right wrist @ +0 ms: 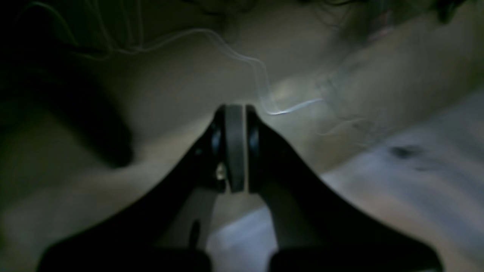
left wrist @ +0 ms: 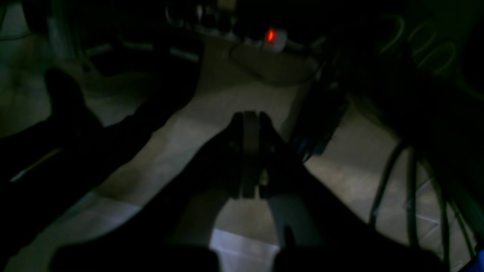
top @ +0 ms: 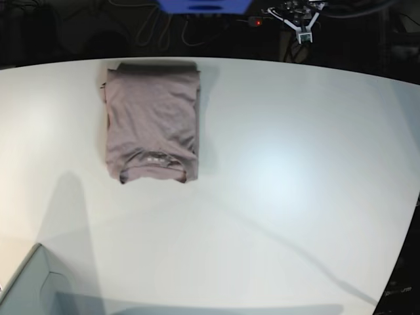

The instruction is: Layout the t-shirt on the table in an organized manner, then fold the t-shirt properly

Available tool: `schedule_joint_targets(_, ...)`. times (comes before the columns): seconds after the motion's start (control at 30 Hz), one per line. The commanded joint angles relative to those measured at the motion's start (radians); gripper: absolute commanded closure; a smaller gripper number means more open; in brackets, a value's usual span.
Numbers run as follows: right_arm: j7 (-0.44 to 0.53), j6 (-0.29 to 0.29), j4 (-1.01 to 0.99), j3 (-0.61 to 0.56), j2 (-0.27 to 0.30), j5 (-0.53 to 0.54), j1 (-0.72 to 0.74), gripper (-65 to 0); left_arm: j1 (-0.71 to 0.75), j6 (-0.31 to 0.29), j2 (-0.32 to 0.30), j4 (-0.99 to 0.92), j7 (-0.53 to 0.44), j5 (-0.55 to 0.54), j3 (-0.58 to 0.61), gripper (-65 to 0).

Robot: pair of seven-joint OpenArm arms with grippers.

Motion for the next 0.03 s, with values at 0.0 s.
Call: schedule_joint_targets(0.0,0.019,-0.066,-0.015,0.001,0.007,-0.014,0.011,0.0,0.012,0.021,-0.002,0.002,0.002,0.0,0.001,0.0)
